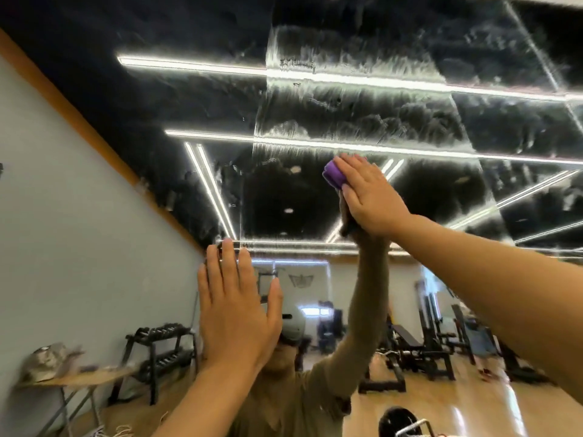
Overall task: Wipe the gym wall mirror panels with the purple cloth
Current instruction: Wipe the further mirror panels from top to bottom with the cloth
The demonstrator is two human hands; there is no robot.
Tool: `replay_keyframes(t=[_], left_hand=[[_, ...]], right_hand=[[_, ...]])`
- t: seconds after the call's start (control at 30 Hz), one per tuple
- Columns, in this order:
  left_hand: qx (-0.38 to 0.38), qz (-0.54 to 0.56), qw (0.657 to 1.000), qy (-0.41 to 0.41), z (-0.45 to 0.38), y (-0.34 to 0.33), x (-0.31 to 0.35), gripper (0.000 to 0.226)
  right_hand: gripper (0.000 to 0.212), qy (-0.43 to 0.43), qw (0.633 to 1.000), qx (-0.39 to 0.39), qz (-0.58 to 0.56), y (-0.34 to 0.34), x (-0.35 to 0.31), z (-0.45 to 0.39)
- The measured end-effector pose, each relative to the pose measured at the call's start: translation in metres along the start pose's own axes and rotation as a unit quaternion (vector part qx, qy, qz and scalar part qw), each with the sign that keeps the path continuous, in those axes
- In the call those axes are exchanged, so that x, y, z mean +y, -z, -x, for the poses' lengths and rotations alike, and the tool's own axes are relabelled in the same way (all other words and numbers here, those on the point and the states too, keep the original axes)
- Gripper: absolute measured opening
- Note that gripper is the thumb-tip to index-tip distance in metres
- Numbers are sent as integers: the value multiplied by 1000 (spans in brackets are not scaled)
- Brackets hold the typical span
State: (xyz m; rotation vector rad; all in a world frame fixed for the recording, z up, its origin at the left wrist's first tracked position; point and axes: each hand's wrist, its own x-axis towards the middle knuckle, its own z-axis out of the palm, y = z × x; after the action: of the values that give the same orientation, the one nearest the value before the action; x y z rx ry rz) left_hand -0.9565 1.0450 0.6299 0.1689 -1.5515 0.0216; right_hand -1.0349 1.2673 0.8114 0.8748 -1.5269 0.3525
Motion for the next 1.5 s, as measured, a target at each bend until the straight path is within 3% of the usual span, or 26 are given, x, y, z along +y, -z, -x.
replay_keyframes(t=[0.1, 0.2, 0.33, 0.53, 0.63, 0.73, 0.83, 0.9, 1.0, 1.2, 1.3, 1.4, 1.5], left_hand=[[-13, 19, 999, 34, 1, 3, 12, 83], [-15, 26, 999, 42, 2, 8, 18, 83], [-23, 54, 998, 0, 10, 9, 30, 70], [-63, 66, 995, -47, 25, 4, 51, 65], [-68, 55, 996, -37, 20, 5, 61, 66], [-86, 40, 995, -37, 16, 5, 73, 65], [-101, 41, 994, -32, 14, 3, 83, 67], [-106, 34, 993, -27, 15, 0, 87, 67], [-108, 23, 994, -17, 19, -2, 90, 69], [-85, 31, 996, -4, 30, -10, 102, 70], [-88, 49, 994, -35, 35, -19, 116, 65], [-86, 46, 994, -47, 40, -26, 128, 63], [-74, 41, 996, -33, 40, -28, 131, 63]], right_hand=[[58, 58, 998, 11, -12, -11, -18, 40], [54, 201, 977, -73, -4, -21, -32, 124], [55, 303, 940, -150, 49, -20, -30, 205], [49, 403, 860, -314, -5, 2, -2, 191], [52, 372, 903, -213, 5, 2, 24, 152], [53, 217, 972, -95, 5, 11, 56, 96], [59, 92, 995, -36, -13, 19, 73, 57], [60, 66, 998, -14, -19, 14, 71, 58], [56, 129, 991, 3, -25, 6, 60, 105], [52, 325, 937, -118, 48, 11, 61, 251], [53, 348, 921, -149, 92, 17, 70, 262], [54, 369, 911, -180, 48, 17, 80, 244], [53, 305, 944, -125, 23, 20, 97, 202]])
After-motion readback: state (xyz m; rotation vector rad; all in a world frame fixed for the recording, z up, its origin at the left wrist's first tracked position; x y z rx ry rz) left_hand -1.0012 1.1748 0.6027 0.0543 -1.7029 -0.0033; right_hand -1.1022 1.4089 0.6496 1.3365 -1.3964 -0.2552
